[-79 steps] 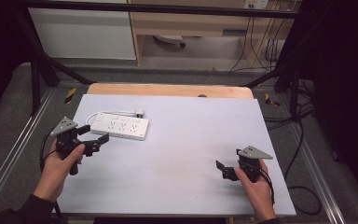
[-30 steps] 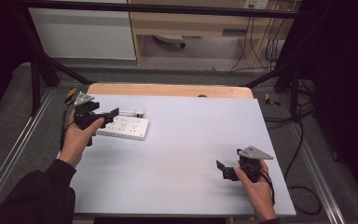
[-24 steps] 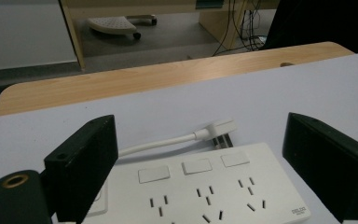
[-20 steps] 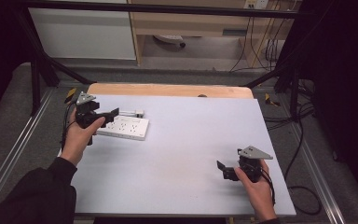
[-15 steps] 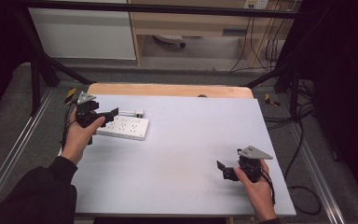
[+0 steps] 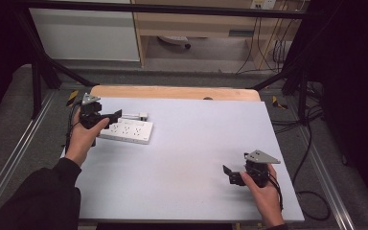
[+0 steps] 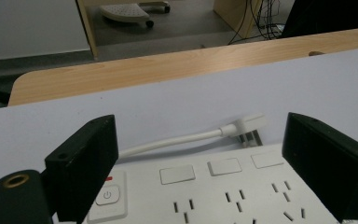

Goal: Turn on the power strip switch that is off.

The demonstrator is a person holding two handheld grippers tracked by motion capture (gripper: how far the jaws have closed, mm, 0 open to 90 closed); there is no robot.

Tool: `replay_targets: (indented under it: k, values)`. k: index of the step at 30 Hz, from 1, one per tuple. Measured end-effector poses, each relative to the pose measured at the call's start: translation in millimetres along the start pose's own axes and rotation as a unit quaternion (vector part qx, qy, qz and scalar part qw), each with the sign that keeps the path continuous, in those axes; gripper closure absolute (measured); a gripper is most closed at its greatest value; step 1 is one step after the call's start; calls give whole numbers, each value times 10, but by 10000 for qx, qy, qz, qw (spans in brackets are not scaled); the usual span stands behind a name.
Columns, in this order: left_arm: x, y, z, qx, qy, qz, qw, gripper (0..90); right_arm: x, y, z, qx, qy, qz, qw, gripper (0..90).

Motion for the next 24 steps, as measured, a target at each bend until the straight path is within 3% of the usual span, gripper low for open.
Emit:
replay_targets:
  k: [24]
  values:
    - [117, -196, 203, -172, 177, 233, 9994, 87, 4, 2, 9, -1, 62, 31, 10000, 29]
Point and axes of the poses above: each handheld gripper's, and its own axes: y roughly backward along the jaws, x roughly out of its underside, z roughly to its left, the point moved 10 cm from there along -y, roughly forward along the jaws, and after that the axes turned 13 degrees about y, right-handed, at the moved point
